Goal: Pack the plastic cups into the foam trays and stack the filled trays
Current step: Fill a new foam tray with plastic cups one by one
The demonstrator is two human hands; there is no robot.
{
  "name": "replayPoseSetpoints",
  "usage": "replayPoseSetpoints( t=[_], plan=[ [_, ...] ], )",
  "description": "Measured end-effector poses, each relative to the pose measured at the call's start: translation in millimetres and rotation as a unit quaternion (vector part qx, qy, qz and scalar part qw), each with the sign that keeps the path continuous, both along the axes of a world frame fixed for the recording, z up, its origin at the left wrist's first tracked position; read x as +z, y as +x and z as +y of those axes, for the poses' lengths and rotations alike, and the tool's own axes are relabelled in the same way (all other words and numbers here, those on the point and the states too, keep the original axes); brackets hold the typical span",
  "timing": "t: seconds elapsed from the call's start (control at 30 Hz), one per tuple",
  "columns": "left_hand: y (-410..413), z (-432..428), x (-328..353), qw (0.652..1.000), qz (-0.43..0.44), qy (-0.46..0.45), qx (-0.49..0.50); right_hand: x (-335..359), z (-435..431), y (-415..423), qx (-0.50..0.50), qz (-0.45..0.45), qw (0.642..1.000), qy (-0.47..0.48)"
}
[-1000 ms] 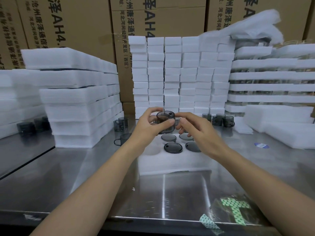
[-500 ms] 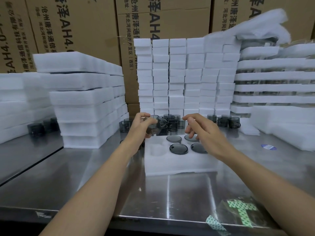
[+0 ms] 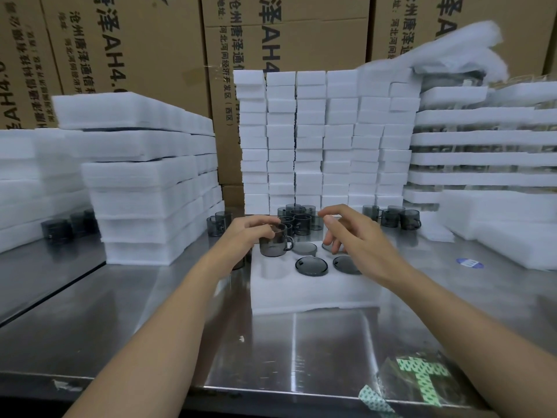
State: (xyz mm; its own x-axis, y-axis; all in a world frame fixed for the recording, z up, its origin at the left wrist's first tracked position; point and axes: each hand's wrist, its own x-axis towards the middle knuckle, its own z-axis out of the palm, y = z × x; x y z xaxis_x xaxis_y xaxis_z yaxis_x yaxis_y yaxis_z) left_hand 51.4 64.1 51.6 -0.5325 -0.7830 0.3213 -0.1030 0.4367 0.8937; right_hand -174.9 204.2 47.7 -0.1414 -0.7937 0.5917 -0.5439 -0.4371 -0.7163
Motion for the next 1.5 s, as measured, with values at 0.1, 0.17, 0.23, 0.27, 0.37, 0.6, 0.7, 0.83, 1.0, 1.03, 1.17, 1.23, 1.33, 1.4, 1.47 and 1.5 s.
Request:
replayPoseSetpoints(
  t=[0.1,0.17,0.23,0.27,0.37,0.6,0.7,0.83,1.0,1.03,1.17,1.23,1.33,1.4,1.47,1.5],
  plan=[
    [2,-7,-4,1.000,0.010,-0.017,-0.001,1,2,2,-0.001,0.002,1.000,0.005],
    [1,-11,-8,1.000,0.007,-0.029,0.001,2,3,3,-0.001,0.003,1.000,0.005],
    [-1,-15,-11,0.999,0.003,-0.034,0.003,3,3,3,-0.004,0.008,1.000,0.005],
    [-2,-17,-13,0.999,-0.001,-0.039,0.008,2,3,3,-0.005,0.010,1.000,0.005],
    [-5,-20,-15,0.996,-0.027,-0.070,0.044,2,3,3,-0.005,0.012,1.000,0.005],
    [-7,-14,-18,0.985,-0.068,-0.154,0.026,1,2,3,-0.007,0.017,1.000,0.001],
    [-9,-14,-18,0.982,-0.058,-0.173,0.045,1,3,2,-0.004,0.017,1.000,0.003],
    [-7,-12,-17,0.979,-0.058,-0.184,0.060,2,4,3,-0.006,0.019,1.000,0.005],
    [-4,-11,-14,0.981,-0.047,-0.179,0.064,2,6,6,-0.007,0.016,1.000,0.006],
    [-4,-10,-13,0.981,-0.046,-0.177,0.065,3,7,6,-0.008,0.017,1.000,0.007],
    [-4,-9,-12,0.978,-0.065,-0.190,0.058,4,8,7,-0.013,0.018,1.000,0.006],
    [-4,-8,-12,0.976,-0.079,-0.194,0.052,3,9,7,-0.015,0.019,1.000,0.006],
    [-6,-5,-13,0.972,-0.112,-0.202,0.045,3,8,7,-0.018,0.022,1.000,0.008],
    [-8,-5,-14,0.970,-0.129,-0.205,0.036,4,8,7,-0.019,0.020,1.000,0.007],
    [-8,-3,-14,0.968,-0.145,-0.201,0.028,4,8,8,-0.019,0.020,1.000,0.006],
    [-7,-3,-13,0.966,-0.155,-0.205,0.031,3,8,7,-0.020,0.020,1.000,0.006]
  ],
)
